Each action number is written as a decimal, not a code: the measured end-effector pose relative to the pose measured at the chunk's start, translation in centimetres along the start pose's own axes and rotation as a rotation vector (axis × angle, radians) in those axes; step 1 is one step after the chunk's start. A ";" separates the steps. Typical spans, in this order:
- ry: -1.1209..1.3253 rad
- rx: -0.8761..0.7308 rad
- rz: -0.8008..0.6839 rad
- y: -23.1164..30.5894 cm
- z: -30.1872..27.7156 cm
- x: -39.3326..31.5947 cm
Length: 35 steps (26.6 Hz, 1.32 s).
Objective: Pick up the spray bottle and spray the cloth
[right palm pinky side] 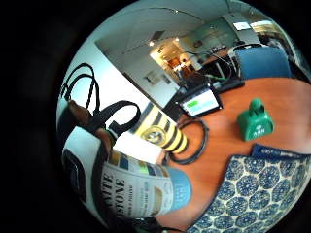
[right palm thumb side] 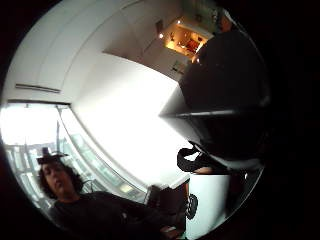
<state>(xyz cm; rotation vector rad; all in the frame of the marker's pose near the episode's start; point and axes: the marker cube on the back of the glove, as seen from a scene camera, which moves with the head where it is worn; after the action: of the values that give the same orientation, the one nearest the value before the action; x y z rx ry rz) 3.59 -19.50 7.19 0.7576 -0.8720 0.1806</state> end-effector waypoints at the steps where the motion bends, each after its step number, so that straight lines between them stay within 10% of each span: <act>1: 0.009 -0.001 0.001 0.5 0.2 0.5; 35: 0.136 -0.029 -0.085 2.7 -0.4 -0.5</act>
<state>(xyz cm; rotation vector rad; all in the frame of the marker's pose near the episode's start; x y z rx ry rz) 2.33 -17.13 8.06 0.7456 -0.7106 0.1421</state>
